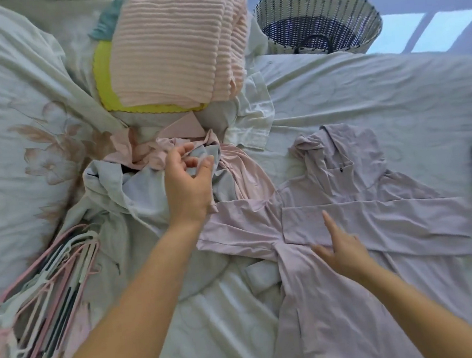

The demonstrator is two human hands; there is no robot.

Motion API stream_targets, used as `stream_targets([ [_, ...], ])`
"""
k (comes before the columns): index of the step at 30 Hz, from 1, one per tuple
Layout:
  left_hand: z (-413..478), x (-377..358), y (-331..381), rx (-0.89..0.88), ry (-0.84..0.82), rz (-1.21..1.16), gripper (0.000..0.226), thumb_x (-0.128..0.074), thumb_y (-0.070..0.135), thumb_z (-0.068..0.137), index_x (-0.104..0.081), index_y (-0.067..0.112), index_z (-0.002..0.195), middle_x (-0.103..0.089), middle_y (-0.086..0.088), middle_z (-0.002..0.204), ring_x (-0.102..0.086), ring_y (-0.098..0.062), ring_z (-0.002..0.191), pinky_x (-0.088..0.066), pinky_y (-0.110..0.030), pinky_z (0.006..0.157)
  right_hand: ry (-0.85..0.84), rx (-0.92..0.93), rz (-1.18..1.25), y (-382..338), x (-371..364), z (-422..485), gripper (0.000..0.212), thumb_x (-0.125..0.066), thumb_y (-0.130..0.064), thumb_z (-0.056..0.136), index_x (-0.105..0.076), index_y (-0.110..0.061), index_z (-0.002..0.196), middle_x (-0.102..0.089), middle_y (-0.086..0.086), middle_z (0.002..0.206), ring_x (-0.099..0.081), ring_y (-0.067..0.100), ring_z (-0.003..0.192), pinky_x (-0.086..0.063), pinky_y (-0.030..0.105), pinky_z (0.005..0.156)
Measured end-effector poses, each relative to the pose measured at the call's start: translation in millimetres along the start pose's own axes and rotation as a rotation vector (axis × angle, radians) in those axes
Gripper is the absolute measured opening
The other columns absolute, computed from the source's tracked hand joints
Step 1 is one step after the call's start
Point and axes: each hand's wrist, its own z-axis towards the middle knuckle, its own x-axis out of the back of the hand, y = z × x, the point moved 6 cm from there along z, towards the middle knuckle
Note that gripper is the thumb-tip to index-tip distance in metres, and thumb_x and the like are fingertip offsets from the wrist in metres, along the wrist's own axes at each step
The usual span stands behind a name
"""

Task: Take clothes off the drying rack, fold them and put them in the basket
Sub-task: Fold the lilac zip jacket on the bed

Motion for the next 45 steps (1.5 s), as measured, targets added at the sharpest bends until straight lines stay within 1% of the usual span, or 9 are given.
stream_targets([
  [6,-70.8,-176.7,33.4,0.045,-0.243,-0.133,0.027,-0.062,0.014,0.091,-0.050,0.014,0.115,-0.046,0.009,0.082,-0.049,0.007,0.068,-0.042,-0.010,0.068,0.080,-0.050,0.160,78.1,45.2,-29.3,0.084,-0.057,-0.044,0.092,-0.001,-0.027,0.153,-0.035,0.001,0.153,-0.045,0.026,0.132,-0.037,0.041,0.106],
  [10,-118.4,-274.1,43.8,0.060,-0.357,-0.128,0.031,-0.063,0.015,0.090,-0.051,0.011,0.119,-0.045,0.012,0.079,-0.049,0.004,0.068,-0.040,-0.015,0.066,0.272,-0.092,0.802,119.1,81.2,-38.1,0.055,-0.048,-0.027,0.099,-0.028,-0.013,0.148,-0.051,0.005,0.134,-0.057,0.012,0.110,-0.044,0.008,0.085],
  [14,-166.5,-338.9,38.3,0.116,-0.541,-0.134,0.041,-0.064,0.018,0.088,-0.049,0.012,0.126,-0.052,0.009,0.086,-0.056,-0.009,0.081,-0.048,-0.029,0.085,0.201,-0.018,1.498,132.7,112.7,-30.1,0.085,-0.062,-0.074,0.069,-0.056,-0.012,0.127,-0.068,0.015,0.109,-0.067,0.021,0.090,-0.055,0.028,0.073],
  [17,-186.1,-353.7,30.3,0.190,-0.661,-0.157,0.051,-0.047,0.031,0.086,-0.044,0.015,0.134,-0.062,-0.007,0.113,-0.061,-0.022,0.105,-0.047,-0.041,0.097,0.203,-0.007,1.446,137.1,122.5,-17.4,0.091,-0.079,-0.073,0.047,-0.065,-0.012,0.114,-0.072,0.007,0.095,-0.068,0.016,0.082,-0.056,0.030,0.066],
  [21,-192.4,-326.5,11.7,0.193,-0.580,-0.197,0.038,-0.040,0.034,0.091,-0.044,0.025,0.127,-0.057,0.005,0.114,-0.062,-0.016,0.102,-0.052,-0.039,0.089,0.374,-0.096,1.214,154.1,126.4,-6.0,0.018,-0.076,-0.020,0.080,-0.065,-0.006,0.083,-0.066,0.000,0.066,-0.059,0.006,0.057,-0.045,0.022,0.056],
  [27,-204.2,-260.9,-86.3,-0.221,-0.508,0.611,0.056,-0.045,0.041,0.087,-0.051,0.004,0.128,-0.057,-0.016,0.126,-0.056,-0.036,0.114,-0.046,-0.042,0.098,0.630,-0.286,0.811,206.8,151.4,4.5,0.029,-0.063,-0.018,0.090,-0.051,-0.016,0.064,-0.047,0.001,0.061,-0.045,0.021,0.066,-0.034,0.033,0.058],
  [30,-211.8,-217.9,-146.3,-0.172,-0.505,0.893,0.066,-0.069,0.035,0.073,-0.048,0.005,0.128,-0.054,-0.023,0.129,-0.054,-0.043,0.117,-0.047,-0.055,0.094,0.506,-0.419,0.505,242.3,142.3,2.5,0.007,-0.054,-0.013,0.090,-0.058,-0.008,0.093,-0.058,0.012,0.085,-0.055,0.031,0.087,-0.041,0.038,0.071],
  [38,-289.4,-117.0,-198.0,0.100,-0.411,0.831,0.084,-0.080,0.029,0.068,-0.041,0.000,0.137,-0.049,-0.027,0.126,-0.057,-0.044,0.106,-0.054,-0.050,0.076,0.459,-0.049,-0.235,242.4,52.7,-51.5,0.075,-0.076,-0.025,0.076,-0.040,-0.021,0.142,-0.040,0.018,0.144,-0.048,0.042,0.121,-0.045,0.056,0.089],
  [45,-354.1,-65.4,-212.1,0.595,-0.466,0.721,0.081,-0.073,0.036,0.080,-0.029,0.013,0.145,-0.061,-0.020,0.124,-0.063,-0.040,0.100,-0.049,-0.041,0.077,0.292,-0.314,-0.178,269.7,-31.1,-164.3,0.072,-0.046,-0.048,0.079,-0.042,-0.015,0.143,-0.062,0.018,0.102,-0.063,0.036,0.077,-0.045,0.047,0.073],
])
